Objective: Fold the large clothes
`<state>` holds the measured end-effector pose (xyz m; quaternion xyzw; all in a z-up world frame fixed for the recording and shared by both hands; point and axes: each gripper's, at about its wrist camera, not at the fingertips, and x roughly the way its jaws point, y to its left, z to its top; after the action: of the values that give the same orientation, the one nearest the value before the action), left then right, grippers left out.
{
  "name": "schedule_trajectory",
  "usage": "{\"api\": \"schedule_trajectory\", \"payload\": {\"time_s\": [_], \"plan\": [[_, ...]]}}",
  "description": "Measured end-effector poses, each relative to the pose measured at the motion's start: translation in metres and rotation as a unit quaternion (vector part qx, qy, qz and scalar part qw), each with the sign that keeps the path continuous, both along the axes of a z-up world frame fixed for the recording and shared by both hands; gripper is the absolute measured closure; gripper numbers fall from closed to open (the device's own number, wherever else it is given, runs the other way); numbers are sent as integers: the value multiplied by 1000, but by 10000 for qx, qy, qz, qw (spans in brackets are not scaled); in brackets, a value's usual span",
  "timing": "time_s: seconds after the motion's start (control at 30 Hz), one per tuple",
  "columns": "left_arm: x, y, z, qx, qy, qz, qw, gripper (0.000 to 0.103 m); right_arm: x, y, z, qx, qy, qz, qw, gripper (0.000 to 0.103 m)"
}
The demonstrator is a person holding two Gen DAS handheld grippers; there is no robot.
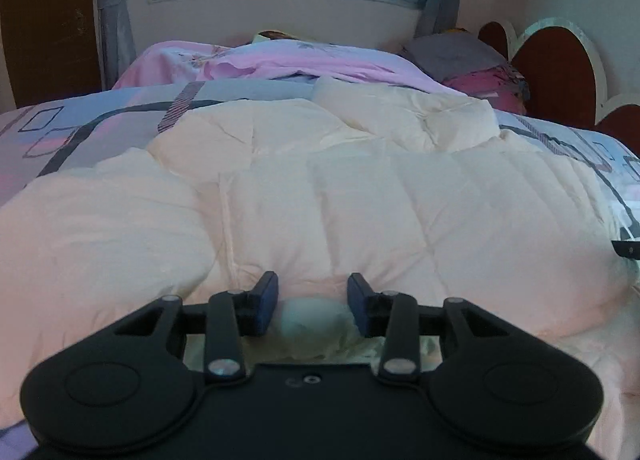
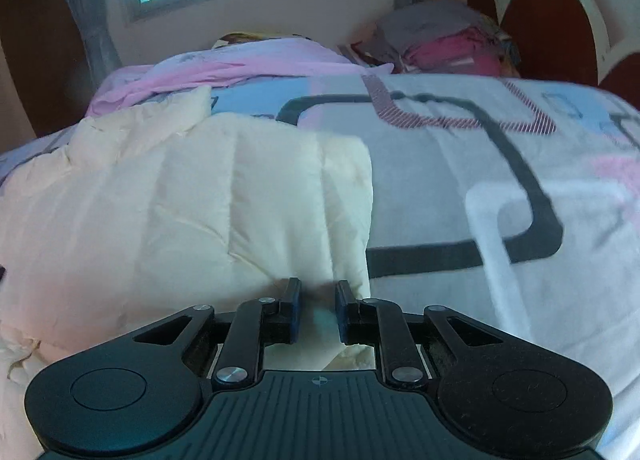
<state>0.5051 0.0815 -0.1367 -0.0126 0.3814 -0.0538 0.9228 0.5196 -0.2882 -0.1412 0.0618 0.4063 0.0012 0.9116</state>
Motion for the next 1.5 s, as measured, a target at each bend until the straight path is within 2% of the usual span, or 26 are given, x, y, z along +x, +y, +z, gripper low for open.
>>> {"api": "schedule_trajectory", "payload": {"time_s": [0.07,0.1,0.17,0.27,0.3,0.37,0.43,0.47,0.5,0.53,0.57,0.6,0.73,0.8,0.97,1.07,1.1,1.17,1.27,1.37,1.4,1.43,1.5], "plan": [[-1,-2,9,86,14,28,10000,66,-10,1,13,-34,-88,-49,9999,87],[-7,-1,16,66,-127,46,9999,65,-18,2,20,-5,-195,-18,9998,87],[-17,3,21,-18,-273,29,9996,58,-29,6,24,-64,-231,75,9997,87],[-13,1,5,126,54,-87,9999,55,-28,11,4,-174,101,104,9997,87],[-11,2,3,116,43,-86,9999,54,-27,12,1,-172,114,78,9998,87],[-10,4,8,95,72,-10,9999,53,-26,16,8,-272,158,38,9995,87],[-19,10,17,43,-193,193,9996,39,-34,18,18,-233,-37,25,9997,86],[-25,14,21,40,-311,333,9990,21,-40,20,24,-220,-130,22,9997,86],[-33,22,25,37,-432,500,9978,13,-47,22,28,-284,-196,-36,9994,86],[-40,30,28,31,-520,632,9966,12,-52,23,32,-384,-214,-117,9990,67],[-50,41,31,20,-578,788,9952,11,-60,24,35,-435,-296,-162,9985,29],[-59,51,32,13,-574,920,9941,10,-70,24,38,-436,-417,-166,9980,20],[-110,106,33,27,-567,1614,9853,11,-97,23,43,-477,-440,-272,9975,19],[-142,139,30,-15,-533,2110,9760,13,-111,19,45,-454,-508,-443,9967,19],[-204,211,22,-250,-378,3158,9477,24,-113,10,37,-181,-178,-765,9967,19],[-224,245,16,-772,-336,3645,9274,28,-110,14,37,111,-156,-763,9969,19],[-227,255,13,-1010,-346,3760,9204,30,-108,20,38,8,-183,-798,9966,19],[-229,273,9,-1553,-488,3980,9028,31,-105,34,40,-153,-261,-796,9964,19],[-222,291,3,-2200,-804,4233,8752,31,-100,49,44,-118,-323,-787,9963,19],[-217,305,-6,-2806,-1127,4467,8420,34,-97,61,46,-115,-347,-764,9964,19],[-217,310,-7,-2951,-1168,4540,8326,40,-98,64,47,-99,-376,-763,9963,19],[-217,316,-8,-3040,-1172,4588,8267,46,-97,66,48,-100,-393,-760,9963,19],[-211,326,-10,-3164,-1093,4657,8192,94,-95,67,49,-110,-403,-771,9961,19]]}}
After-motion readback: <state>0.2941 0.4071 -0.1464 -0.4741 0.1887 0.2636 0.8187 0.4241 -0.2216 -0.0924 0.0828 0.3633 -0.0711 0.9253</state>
